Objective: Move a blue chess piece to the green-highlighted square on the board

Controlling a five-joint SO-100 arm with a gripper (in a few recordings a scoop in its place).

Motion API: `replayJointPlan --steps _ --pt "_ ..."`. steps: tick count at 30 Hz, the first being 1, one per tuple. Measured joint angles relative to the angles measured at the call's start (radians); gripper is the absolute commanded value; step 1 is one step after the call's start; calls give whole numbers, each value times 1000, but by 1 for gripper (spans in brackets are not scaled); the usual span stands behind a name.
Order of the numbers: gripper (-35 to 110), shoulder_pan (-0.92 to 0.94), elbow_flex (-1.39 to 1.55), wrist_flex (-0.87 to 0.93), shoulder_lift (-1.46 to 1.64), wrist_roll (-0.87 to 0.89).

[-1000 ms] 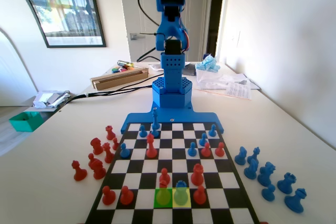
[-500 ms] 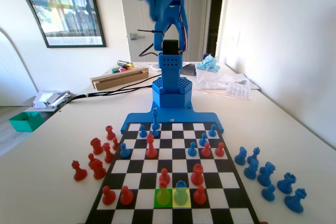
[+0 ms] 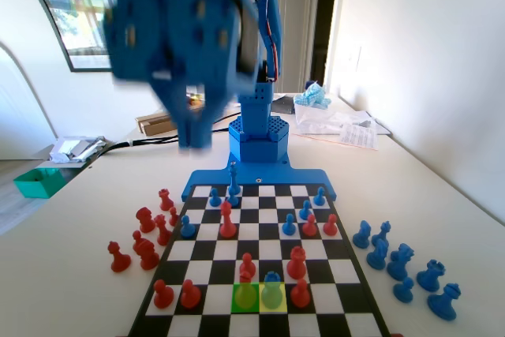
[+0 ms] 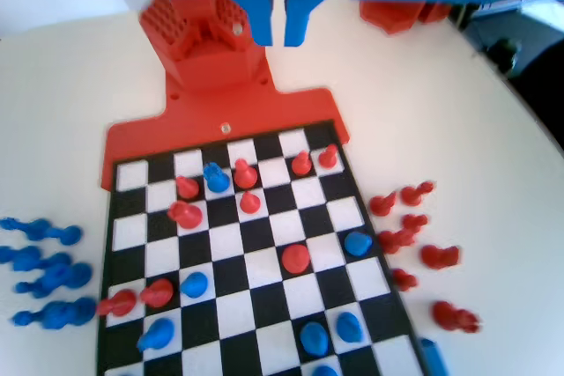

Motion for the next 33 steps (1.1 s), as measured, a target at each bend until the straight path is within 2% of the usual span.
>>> replayJointPlan --steps 20,33 --pt "11 -77 -31 -195 -330 81" --pt "11 -77 84 -328 -377 57"
